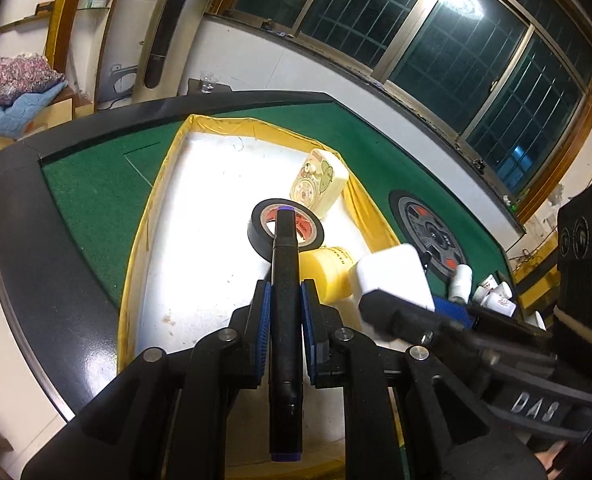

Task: Organize rigid objects
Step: 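Lower the marker and box into the tray and open both grippers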

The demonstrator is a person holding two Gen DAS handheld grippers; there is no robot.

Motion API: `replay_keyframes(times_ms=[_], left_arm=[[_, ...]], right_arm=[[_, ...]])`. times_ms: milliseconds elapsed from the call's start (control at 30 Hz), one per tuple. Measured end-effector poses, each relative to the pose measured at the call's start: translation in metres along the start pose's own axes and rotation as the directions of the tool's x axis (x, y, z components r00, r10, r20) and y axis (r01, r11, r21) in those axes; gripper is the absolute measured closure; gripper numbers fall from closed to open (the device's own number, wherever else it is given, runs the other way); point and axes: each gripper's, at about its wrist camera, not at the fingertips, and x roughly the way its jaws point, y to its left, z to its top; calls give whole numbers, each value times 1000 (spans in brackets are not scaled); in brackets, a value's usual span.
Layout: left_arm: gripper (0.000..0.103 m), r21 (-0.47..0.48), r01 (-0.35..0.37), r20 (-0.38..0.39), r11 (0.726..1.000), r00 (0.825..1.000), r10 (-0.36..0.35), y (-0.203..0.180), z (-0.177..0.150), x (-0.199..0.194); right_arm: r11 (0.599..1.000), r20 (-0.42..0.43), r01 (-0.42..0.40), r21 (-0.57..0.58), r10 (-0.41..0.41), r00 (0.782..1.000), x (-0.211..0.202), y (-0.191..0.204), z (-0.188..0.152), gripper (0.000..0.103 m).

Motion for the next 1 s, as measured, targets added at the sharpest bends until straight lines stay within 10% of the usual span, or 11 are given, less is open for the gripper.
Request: replay_keyframes(times_ms=[500, 1000], left_arm=[[87, 27, 15, 5, 1000, 1000, -15, -5, -4, -4], [50, -17, 69, 50, 997, 996, -68, -10, -6, -28]], right_arm=[[999, 5, 14, 33, -14, 1000, -6, -10, -8, 64], [994, 118, -42, 96, 30, 993, -38, -19, -10, 52]])
